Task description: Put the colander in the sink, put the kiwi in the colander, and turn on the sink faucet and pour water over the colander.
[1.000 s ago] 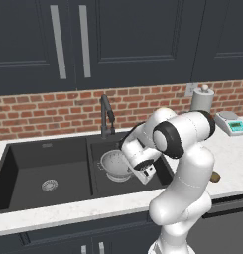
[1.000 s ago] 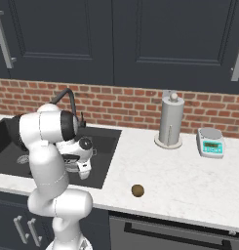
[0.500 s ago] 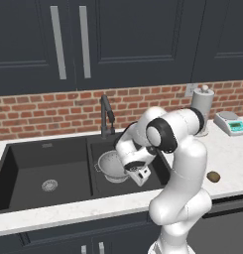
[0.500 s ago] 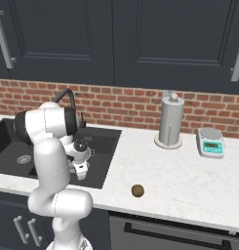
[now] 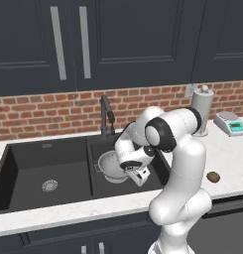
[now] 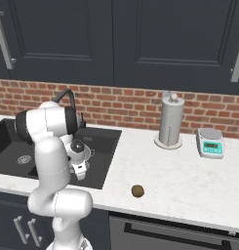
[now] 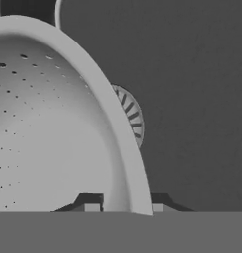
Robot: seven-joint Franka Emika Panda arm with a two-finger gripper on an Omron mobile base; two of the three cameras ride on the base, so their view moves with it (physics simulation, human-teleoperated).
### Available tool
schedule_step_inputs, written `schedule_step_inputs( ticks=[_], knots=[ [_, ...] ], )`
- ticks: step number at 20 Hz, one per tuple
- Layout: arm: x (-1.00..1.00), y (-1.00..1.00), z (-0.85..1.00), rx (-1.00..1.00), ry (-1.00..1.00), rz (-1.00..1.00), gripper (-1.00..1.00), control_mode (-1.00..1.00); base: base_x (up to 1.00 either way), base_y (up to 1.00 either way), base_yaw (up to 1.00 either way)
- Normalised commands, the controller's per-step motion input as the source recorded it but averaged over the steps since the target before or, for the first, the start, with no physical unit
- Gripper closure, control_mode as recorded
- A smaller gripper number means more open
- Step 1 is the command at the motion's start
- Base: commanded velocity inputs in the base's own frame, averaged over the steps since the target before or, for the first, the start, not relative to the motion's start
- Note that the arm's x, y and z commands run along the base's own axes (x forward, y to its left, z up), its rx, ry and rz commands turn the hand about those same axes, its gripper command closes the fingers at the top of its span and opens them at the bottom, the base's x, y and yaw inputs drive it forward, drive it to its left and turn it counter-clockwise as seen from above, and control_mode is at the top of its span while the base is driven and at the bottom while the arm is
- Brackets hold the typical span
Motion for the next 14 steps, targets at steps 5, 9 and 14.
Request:
schedule_step_inputs(
  ticks=[5,9,14],
  knots=[
    [0.01,0.09,0.08,0.0,0.0,0.0,-1.0,-1.0,0.0,0.0,0.0],
    [0.0,0.01,0.35,0.0,0.0,0.06,-1.0,-1.0,0.0,0.0,0.0],
    [-0.09,0.0,0.79,0.0,0.0,0.1,-1.0,-1.0,0.0,0.0,0.0]
  ],
)
